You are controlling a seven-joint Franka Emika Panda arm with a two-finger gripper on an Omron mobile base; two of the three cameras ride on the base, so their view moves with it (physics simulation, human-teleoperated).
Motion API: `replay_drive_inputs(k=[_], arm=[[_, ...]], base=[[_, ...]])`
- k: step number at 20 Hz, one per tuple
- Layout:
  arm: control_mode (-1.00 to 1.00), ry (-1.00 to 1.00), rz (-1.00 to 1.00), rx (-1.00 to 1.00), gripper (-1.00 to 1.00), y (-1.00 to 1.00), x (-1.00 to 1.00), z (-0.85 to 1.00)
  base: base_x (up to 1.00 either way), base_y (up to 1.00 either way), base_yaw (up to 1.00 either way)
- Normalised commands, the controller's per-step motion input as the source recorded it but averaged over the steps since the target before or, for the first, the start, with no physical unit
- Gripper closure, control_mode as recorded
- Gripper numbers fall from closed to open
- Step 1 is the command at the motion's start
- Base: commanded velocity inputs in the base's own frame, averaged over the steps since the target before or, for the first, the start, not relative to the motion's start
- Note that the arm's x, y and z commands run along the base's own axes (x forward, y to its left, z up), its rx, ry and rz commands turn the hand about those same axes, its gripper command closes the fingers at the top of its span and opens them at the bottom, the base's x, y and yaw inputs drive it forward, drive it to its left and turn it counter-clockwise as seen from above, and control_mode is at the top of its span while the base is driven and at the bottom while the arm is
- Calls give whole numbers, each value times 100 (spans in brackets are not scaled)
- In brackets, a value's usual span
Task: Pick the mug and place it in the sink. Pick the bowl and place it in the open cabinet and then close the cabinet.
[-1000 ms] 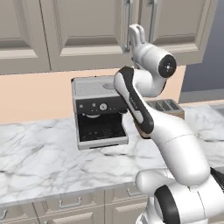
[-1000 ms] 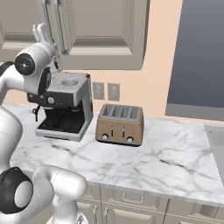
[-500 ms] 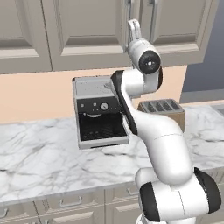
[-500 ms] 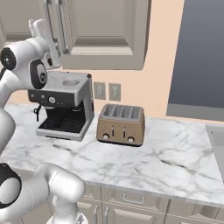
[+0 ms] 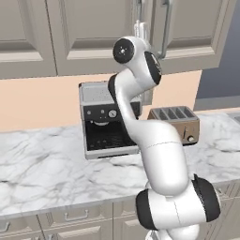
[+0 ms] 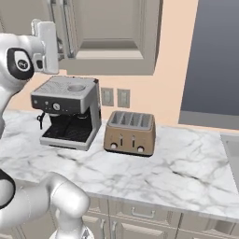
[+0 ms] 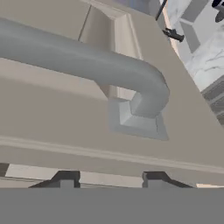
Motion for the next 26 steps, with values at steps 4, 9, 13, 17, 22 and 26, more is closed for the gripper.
replay_drive_inputs(k=[4, 9, 13, 17, 22, 26], arm=[[-100, 5, -25, 0, -100, -100, 39, -28], [-100, -1, 1, 5, -100, -100, 30, -15], [-100, -13, 30, 13, -100, -100, 28, 0], [-100, -40, 53, 6, -100, -71, 5, -11], [-100, -27, 74, 1, -100, -68, 11, -26], [-100, -11, 65, 9, -100, -78, 24, -41]], base=[[0, 0, 0], [0, 0, 0], [0, 0, 0], [0, 0, 0], [0, 0, 0], [0, 0, 0]])
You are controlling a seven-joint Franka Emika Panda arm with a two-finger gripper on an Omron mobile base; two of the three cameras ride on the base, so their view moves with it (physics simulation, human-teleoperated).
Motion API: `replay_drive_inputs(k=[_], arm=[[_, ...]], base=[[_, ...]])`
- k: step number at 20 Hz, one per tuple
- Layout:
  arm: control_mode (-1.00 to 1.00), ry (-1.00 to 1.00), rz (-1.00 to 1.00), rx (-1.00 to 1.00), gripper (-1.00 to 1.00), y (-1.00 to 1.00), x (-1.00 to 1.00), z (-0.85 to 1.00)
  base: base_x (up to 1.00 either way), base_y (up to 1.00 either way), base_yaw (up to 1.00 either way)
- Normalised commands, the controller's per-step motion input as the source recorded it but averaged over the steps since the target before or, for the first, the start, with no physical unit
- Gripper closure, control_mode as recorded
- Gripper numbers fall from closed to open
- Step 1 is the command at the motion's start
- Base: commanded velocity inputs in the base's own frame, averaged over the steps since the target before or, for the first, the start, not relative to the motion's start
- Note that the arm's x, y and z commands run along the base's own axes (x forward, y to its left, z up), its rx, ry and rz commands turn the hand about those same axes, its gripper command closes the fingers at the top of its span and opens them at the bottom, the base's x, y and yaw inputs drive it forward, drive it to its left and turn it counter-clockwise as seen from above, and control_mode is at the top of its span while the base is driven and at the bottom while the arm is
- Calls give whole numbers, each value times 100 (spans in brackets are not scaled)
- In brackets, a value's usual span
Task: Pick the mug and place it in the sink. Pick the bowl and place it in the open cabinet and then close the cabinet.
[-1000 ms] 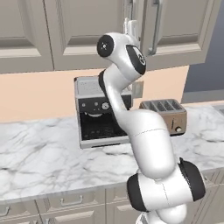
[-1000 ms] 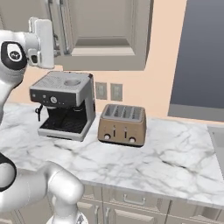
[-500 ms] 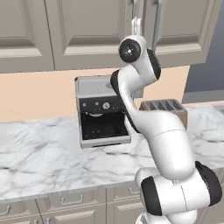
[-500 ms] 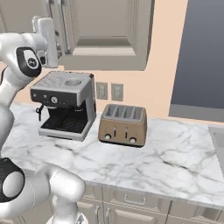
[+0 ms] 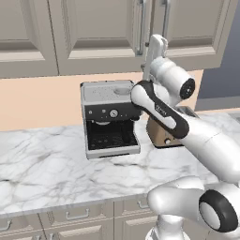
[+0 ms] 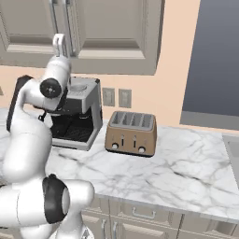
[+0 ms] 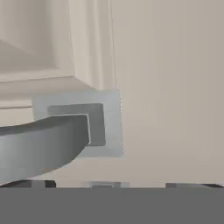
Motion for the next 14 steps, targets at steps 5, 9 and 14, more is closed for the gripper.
replay_drive_inputs(k=[5, 9, 14], arm=[[-100, -6, 40, 21, -100, -100, 65, -26], [-100, 6, 11, 28, -100, -100, 100, -1], [-100, 26, 1, 29, -100, -96, 100, -2]], base=[[0, 0, 0], [0, 0, 0], [0, 0, 0]])
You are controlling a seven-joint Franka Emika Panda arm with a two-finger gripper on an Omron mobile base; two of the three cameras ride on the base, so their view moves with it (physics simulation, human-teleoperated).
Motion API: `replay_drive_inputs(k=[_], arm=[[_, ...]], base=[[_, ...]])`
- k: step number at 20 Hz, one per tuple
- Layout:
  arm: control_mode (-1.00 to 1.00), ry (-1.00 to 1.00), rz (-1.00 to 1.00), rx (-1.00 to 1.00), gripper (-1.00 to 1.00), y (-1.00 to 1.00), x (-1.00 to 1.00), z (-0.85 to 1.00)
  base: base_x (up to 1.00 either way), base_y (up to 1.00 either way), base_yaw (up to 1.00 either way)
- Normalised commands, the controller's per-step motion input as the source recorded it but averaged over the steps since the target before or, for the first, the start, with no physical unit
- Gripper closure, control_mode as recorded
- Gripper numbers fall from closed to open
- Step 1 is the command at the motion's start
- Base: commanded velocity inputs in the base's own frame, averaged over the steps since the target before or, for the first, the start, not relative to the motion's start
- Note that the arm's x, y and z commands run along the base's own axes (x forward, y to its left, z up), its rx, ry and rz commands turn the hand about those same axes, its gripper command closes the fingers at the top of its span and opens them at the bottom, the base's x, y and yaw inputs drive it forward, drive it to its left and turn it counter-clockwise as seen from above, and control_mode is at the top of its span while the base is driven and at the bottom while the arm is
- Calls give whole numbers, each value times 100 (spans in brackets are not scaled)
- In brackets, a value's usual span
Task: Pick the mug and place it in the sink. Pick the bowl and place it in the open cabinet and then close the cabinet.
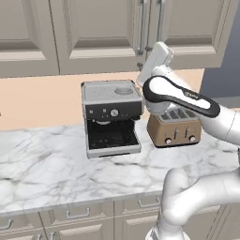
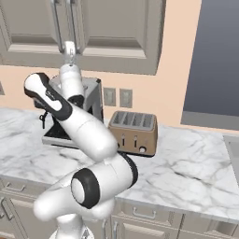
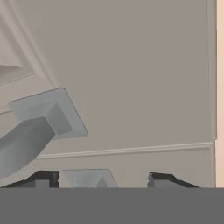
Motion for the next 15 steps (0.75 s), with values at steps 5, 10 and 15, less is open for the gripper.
replay_drive_inputs(k=[5, 10, 15], arm=[[-100, 38, 0, 30, -100, -97, 100, 3], [-100, 47, 0, 34, -100, -87, 100, 26], [-100, 62, 0, 35, -100, -74, 100, 49]], base=[[0, 0, 0], [0, 0, 0], [0, 0, 0]])
